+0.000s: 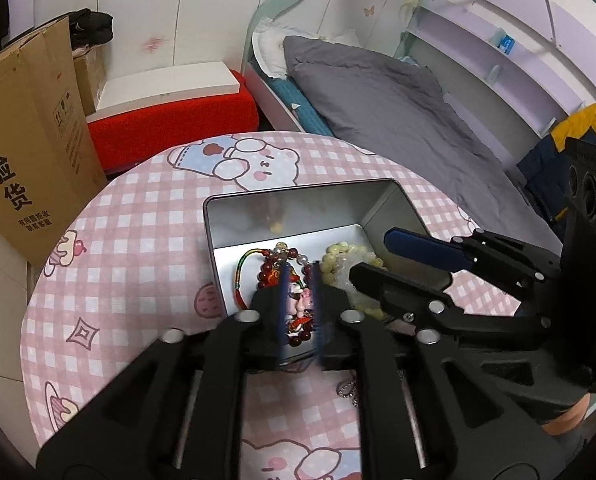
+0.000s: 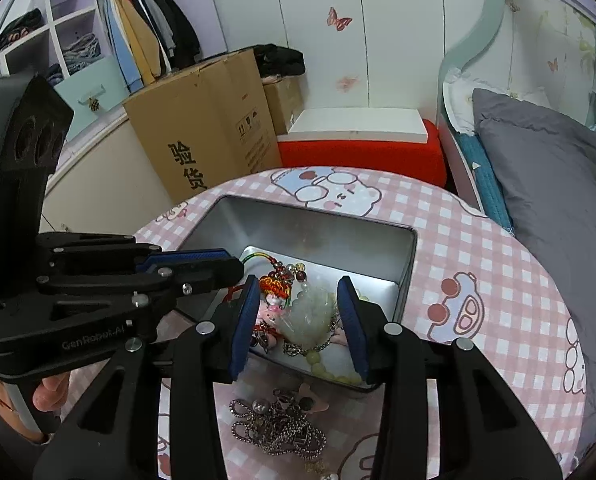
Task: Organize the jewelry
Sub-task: 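Lower the jade pendant and pink charm into the box and open both grippers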
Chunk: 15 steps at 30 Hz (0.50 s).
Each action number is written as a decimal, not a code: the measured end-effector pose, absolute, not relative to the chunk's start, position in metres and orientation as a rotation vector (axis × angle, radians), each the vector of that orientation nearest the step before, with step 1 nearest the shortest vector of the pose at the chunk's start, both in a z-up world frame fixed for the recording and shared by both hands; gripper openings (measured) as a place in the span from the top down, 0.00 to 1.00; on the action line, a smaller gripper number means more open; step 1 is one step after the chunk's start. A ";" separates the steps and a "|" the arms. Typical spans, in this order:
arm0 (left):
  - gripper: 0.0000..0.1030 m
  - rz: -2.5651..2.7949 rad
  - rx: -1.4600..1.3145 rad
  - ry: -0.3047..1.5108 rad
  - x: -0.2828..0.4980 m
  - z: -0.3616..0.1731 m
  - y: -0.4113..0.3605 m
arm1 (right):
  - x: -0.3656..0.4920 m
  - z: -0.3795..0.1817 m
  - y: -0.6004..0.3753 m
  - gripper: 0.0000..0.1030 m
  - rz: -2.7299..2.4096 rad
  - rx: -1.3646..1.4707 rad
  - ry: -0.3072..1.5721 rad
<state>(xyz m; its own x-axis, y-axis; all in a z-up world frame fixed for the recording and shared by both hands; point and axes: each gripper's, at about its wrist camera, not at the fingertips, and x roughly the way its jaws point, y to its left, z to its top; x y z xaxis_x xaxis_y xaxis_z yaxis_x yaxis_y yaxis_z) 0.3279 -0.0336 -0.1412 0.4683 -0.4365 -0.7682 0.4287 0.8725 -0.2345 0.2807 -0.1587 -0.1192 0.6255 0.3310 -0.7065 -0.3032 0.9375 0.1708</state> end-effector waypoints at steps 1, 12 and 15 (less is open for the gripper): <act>0.70 -0.516 -0.010 0.934 0.326 -0.139 -0.032 | 0.279 -0.117 -0.162 0.63 0.357 0.041 0.809; 0.39 -0.477 0.000 0.797 0.278 -0.110 -0.017 | 0.221 -0.091 -0.188 0.63 0.310 0.070 0.733; 0.37 -0.460 -0.021 0.776 0.263 -0.109 -0.008 | 0.205 -0.104 -0.187 0.63 0.313 0.074 0.772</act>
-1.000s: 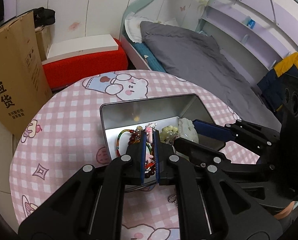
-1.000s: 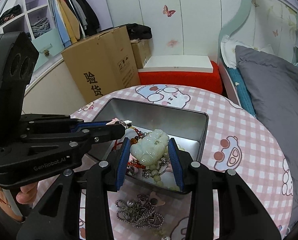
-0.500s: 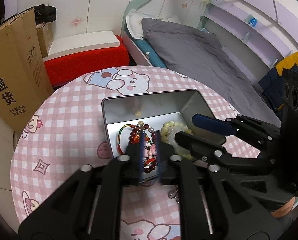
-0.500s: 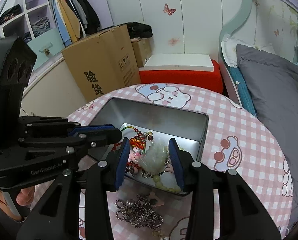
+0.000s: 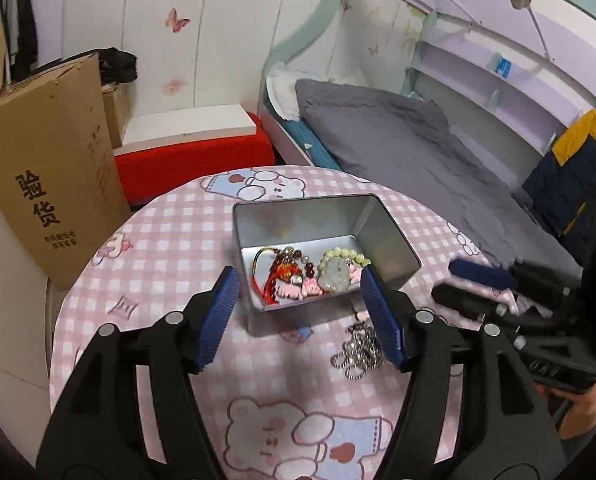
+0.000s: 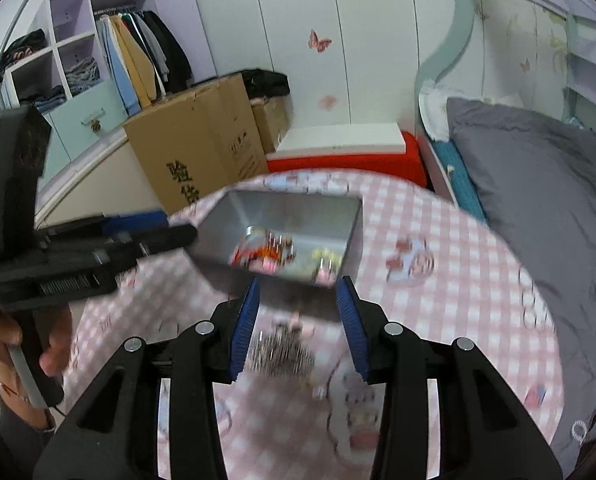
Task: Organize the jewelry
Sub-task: 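Lower the jade pendant and pink charm into the box and open both grippers, then grasp the silver chain with the right gripper and lift it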
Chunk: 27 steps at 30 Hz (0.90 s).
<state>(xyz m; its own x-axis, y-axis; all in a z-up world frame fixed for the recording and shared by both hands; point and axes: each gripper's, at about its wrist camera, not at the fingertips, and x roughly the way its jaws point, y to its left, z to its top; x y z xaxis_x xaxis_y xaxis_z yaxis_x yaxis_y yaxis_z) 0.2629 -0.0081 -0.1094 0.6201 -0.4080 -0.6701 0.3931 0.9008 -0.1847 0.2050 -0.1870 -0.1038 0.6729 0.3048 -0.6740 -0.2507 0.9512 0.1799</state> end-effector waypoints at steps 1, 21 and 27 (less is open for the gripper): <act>0.36 -0.448 -0.026 0.768 0.258 -0.110 -0.005 | 0.202 -0.108 -0.185 0.63 0.319 0.072 0.784; 0.31 -0.437 -0.056 0.849 0.226 -0.148 0.013 | 0.191 -0.153 -0.166 0.95 0.274 0.068 0.855; 0.31 -0.506 -0.004 0.895 0.222 -0.165 -0.014 | 0.169 -0.116 -0.186 0.95 0.306 0.098 0.770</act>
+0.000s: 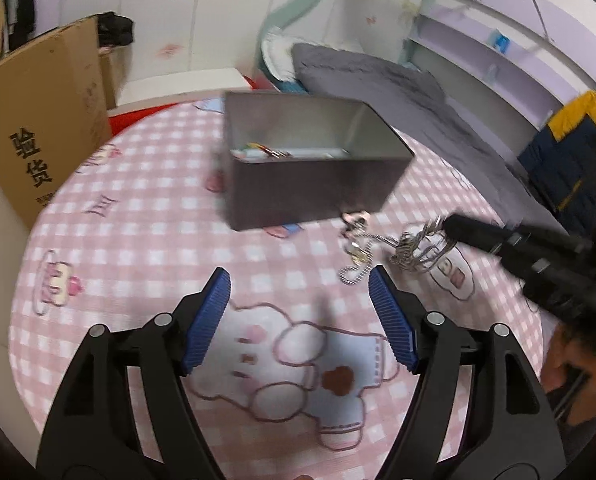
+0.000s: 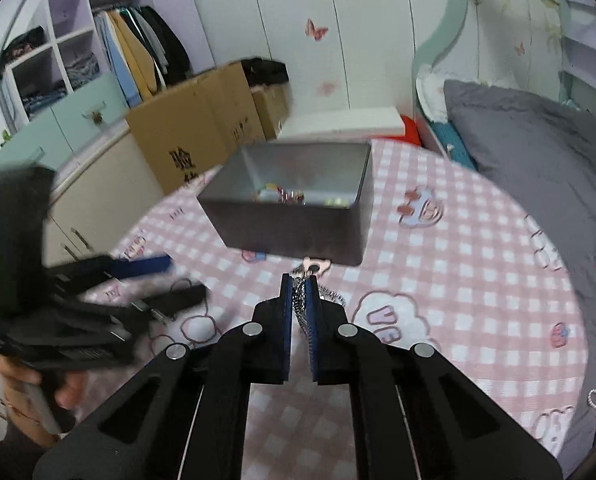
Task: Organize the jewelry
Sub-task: 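Grasp the silver chain with the right gripper and lift it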
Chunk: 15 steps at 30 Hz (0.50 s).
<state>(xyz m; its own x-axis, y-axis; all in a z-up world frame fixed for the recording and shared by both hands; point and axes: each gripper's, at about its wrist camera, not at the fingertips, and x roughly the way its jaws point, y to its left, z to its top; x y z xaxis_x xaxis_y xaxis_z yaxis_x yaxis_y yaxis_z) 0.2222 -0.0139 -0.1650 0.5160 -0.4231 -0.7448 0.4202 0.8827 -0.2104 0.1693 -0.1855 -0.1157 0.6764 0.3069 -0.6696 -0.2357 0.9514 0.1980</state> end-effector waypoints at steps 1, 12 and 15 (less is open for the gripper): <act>0.31 -0.514 -0.001 0.900 0.222 -0.167 -0.017 | 0.166 -0.111 -0.190 0.96 0.307 0.101 0.756; 0.31 -0.569 0.090 0.907 0.225 -0.178 -0.065 | 0.153 -0.084 -0.213 0.96 0.283 0.125 0.675; 0.31 -0.606 0.081 0.888 0.223 -0.174 -0.071 | 0.151 -0.077 -0.220 0.96 0.283 0.130 0.656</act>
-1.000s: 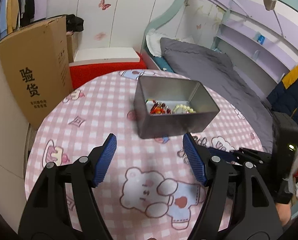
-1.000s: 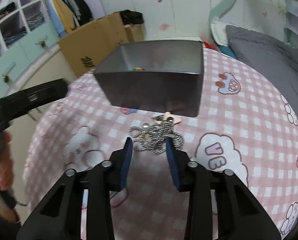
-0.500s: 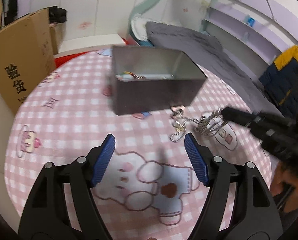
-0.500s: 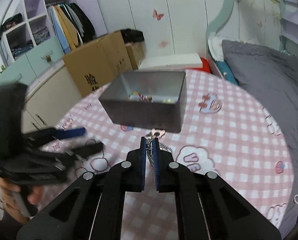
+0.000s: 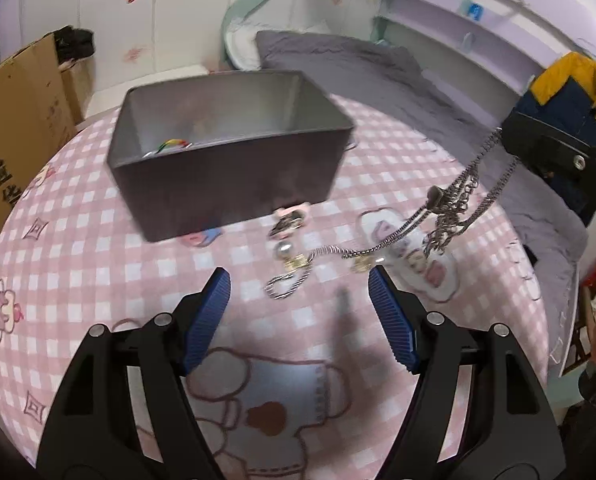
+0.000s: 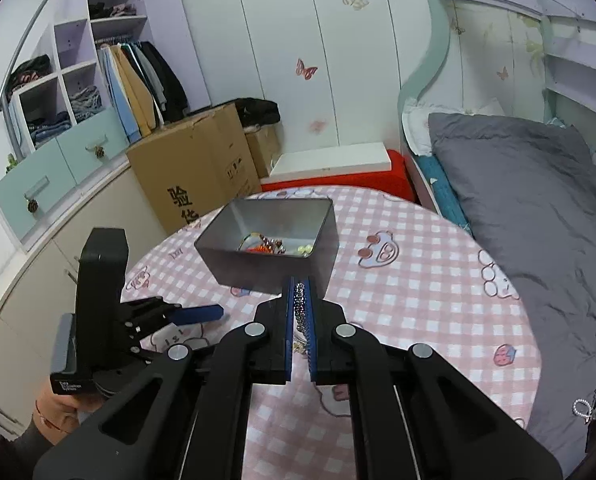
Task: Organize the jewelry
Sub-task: 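Grasp the silver chain with the right gripper and lift it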
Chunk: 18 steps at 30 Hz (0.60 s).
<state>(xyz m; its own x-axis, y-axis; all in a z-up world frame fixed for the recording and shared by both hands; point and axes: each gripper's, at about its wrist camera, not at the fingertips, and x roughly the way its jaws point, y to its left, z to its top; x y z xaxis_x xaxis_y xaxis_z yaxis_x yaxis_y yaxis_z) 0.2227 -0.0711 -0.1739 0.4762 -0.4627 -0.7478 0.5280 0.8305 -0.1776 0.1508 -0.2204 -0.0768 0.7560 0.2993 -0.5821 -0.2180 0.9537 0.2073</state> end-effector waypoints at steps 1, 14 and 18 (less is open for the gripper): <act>0.31 -0.625 0.084 0.878 0.220 -0.172 -0.073 | 0.152 -0.075 -0.222 0.96 0.285 0.131 0.652; 0.52 -0.685 0.187 0.906 0.218 -0.180 -0.128 | 0.152 -0.084 -0.239 0.96 0.296 0.168 0.659; 0.60 -0.657 0.181 0.939 0.225 -0.190 -0.131 | 0.153 -0.084 -0.243 0.96 0.307 0.176 0.660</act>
